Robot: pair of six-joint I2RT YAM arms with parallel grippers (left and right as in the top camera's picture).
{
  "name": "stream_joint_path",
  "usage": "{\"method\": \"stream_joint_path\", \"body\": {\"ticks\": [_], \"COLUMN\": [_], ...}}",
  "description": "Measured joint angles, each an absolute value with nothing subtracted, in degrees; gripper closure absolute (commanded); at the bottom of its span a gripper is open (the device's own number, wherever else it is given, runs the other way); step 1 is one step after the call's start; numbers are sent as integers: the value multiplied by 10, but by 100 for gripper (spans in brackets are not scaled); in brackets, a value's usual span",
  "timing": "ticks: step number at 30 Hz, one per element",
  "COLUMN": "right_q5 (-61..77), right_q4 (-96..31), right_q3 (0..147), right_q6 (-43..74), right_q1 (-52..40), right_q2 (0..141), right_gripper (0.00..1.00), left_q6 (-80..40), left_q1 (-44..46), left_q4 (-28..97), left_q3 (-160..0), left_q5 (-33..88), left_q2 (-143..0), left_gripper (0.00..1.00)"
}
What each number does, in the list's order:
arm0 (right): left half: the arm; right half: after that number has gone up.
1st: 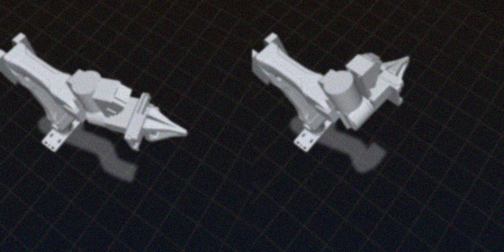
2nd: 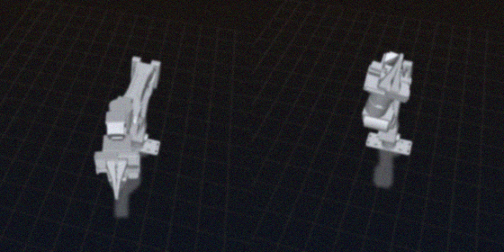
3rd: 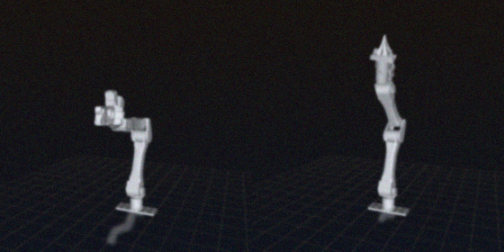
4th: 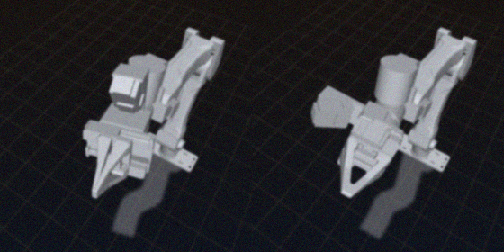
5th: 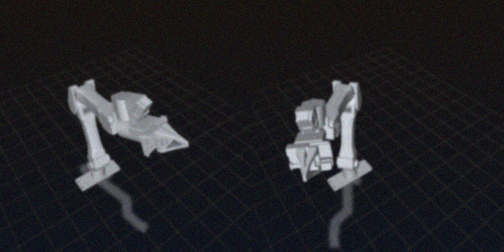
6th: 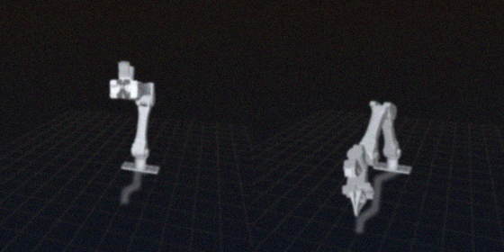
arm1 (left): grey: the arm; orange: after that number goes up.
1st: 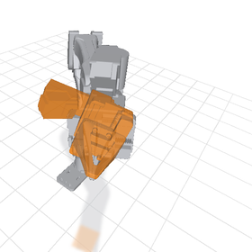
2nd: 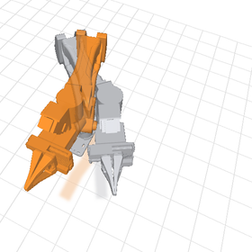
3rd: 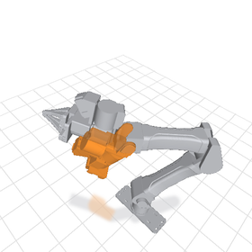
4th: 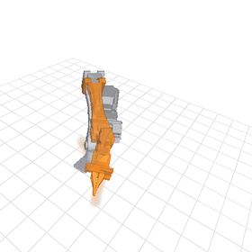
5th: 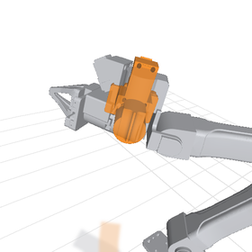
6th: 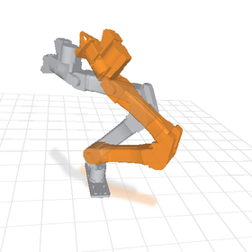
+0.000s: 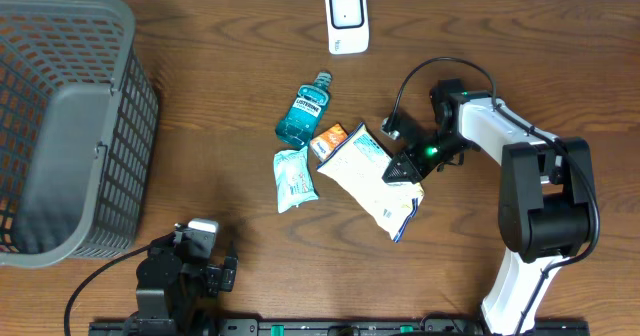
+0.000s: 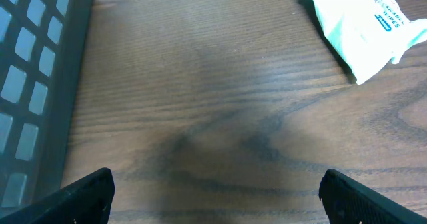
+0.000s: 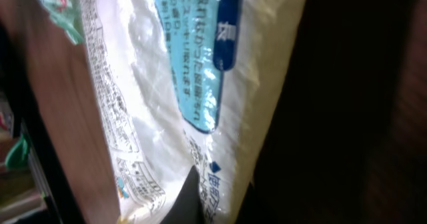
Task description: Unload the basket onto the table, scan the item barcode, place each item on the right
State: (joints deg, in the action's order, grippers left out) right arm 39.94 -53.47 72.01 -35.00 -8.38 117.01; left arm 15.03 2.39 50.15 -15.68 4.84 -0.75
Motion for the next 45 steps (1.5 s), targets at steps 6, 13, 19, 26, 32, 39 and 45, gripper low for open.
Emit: {"method": "stream_joint_path", "body": {"ticks": [6,13,19,26,32,39,45], "right_q5": [443,565,681,725,723,696,672], "right_q4": [-581,-762,-932,-973,-972,-972,-972], "right_q3": [733,854,911,915,915,921,922], "right_q6": [-344,-335,-357,-462,-512,-550,-556], "right_q1": [-84,-84,-79,-64,-62,-63,-65], "right_q2": [1174,1182,1181,1176,1095,879,807], "right_gripper": [98,98,99,98,98,98,98], "left_q6": [150,150,150,150,150,150,150], "left_q1": [24,24,24,24,24,24,24], "left_q4": [502,502,502,502,502,502,502], "left_q3": [-157,-157,-157,-157,-157,-157,-157], "left_q5": [48,48,48,48,48,49,48], "left_q2": [-8,-8,-8,-8,-8,-8,-8], "left_gripper": [2,2,2,2,2,2,2]}}
